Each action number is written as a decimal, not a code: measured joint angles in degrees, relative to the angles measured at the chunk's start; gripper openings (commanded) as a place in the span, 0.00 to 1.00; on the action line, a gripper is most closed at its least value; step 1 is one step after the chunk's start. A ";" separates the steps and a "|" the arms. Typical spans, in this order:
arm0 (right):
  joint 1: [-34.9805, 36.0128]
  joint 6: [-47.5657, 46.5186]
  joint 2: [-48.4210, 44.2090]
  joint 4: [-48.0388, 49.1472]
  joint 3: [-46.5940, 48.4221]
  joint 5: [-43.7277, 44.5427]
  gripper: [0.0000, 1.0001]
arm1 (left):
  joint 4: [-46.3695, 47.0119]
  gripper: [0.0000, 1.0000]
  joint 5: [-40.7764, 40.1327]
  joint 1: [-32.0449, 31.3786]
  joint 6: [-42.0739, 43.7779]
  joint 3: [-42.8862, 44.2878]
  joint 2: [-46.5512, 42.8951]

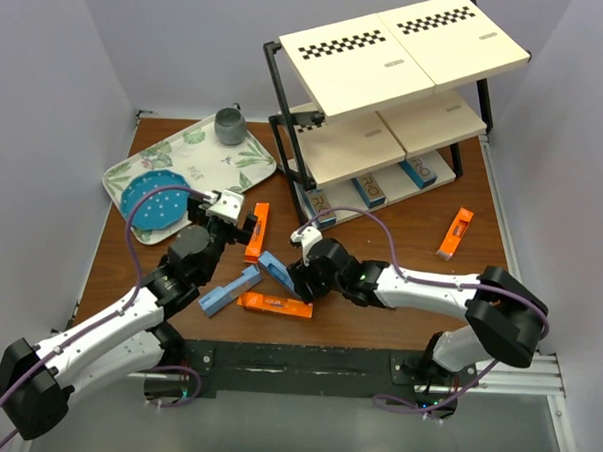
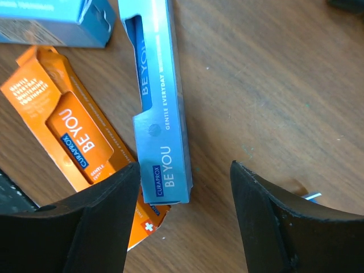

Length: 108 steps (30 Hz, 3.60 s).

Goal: Place and organize the toothpastes onto the shelf

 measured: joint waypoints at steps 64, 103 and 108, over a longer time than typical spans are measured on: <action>-12.39 -0.44 -18.38 -10.29 -1.66 -13.11 0.08 | 2.91 0.97 0.66 -0.20 0.87 -0.02 -0.98; -48.43 33.51 -7.13 -9.27 22.86 -44.39 0.21 | 2.97 0.97 0.68 -0.20 0.87 -0.02 -0.44; -48.39 38.51 -3.54 -5.77 23.76 -44.35 0.25 | 2.95 0.97 0.68 -0.20 0.90 -0.02 -0.44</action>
